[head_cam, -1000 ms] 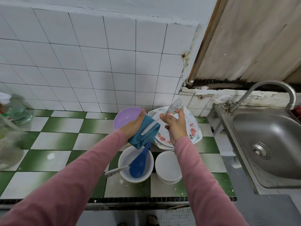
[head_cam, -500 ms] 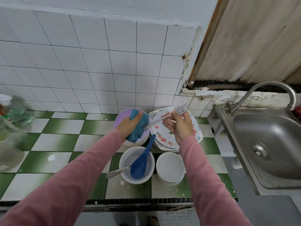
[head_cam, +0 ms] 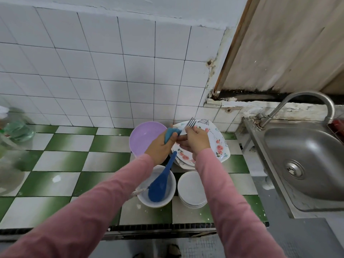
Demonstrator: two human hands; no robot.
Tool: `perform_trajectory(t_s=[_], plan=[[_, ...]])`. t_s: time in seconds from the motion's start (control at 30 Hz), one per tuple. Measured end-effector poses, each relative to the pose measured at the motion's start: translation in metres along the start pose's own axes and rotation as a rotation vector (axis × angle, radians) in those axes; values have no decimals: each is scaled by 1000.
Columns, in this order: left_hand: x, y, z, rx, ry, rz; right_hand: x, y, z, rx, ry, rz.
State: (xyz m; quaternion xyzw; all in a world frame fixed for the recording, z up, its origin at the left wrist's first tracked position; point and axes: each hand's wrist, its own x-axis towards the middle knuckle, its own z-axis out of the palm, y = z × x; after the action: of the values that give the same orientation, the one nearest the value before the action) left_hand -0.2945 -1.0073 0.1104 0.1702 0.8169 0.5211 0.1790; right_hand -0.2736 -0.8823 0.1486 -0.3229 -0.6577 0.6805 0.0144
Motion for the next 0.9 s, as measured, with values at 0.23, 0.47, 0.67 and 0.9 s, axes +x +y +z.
perform_trajectory(t_s=[0.23,0.47,0.67,0.9], plan=[[-1,14,-6,-2,-31,-16,0,10,1,37,-55,12],[1,17,-18,93,-151,-226,-1,1,-28,147,2,-31],[11,34,-2,34,-120,-272,-14,0,-66,231,24,-90],[27,80,58,-215,-200,-262,-41,3,-132,120,249,-242]])
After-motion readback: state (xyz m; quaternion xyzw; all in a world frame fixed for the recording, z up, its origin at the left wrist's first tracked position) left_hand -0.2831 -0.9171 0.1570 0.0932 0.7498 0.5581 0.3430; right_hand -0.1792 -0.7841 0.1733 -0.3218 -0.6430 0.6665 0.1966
